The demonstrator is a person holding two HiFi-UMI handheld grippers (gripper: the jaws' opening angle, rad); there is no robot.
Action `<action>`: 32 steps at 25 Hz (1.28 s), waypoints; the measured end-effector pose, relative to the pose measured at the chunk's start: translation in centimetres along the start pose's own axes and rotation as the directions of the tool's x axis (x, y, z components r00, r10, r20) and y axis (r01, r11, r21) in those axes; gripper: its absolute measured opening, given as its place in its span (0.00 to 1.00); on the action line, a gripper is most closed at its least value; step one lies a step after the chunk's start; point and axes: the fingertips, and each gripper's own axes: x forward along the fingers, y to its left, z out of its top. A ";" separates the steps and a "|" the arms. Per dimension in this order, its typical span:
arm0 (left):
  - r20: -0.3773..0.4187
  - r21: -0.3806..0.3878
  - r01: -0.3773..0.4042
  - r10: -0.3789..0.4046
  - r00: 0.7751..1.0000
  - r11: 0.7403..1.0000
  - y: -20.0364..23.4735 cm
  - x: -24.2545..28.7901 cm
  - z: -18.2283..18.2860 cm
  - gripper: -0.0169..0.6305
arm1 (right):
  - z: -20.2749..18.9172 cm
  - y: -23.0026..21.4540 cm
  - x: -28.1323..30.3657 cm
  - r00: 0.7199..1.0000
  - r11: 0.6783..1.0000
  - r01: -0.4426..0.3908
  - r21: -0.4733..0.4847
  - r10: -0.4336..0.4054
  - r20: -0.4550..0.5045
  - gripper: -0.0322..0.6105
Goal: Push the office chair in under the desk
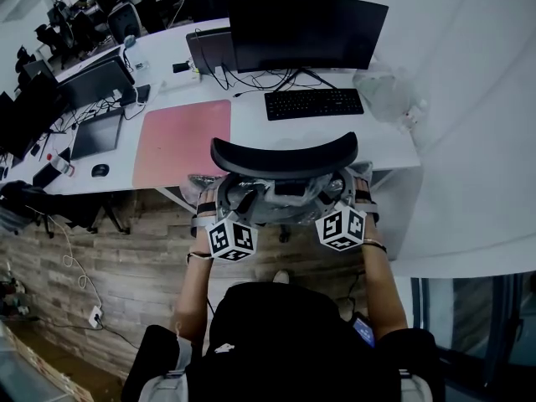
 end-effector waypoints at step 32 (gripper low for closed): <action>0.121 -0.273 0.149 -0.120 0.985 0.950 0.4 -4.1 1.0 0.48 | 1.5 0.0 -2.7 0.999 0.968 0.004 0.250 -0.012 0.030 0.55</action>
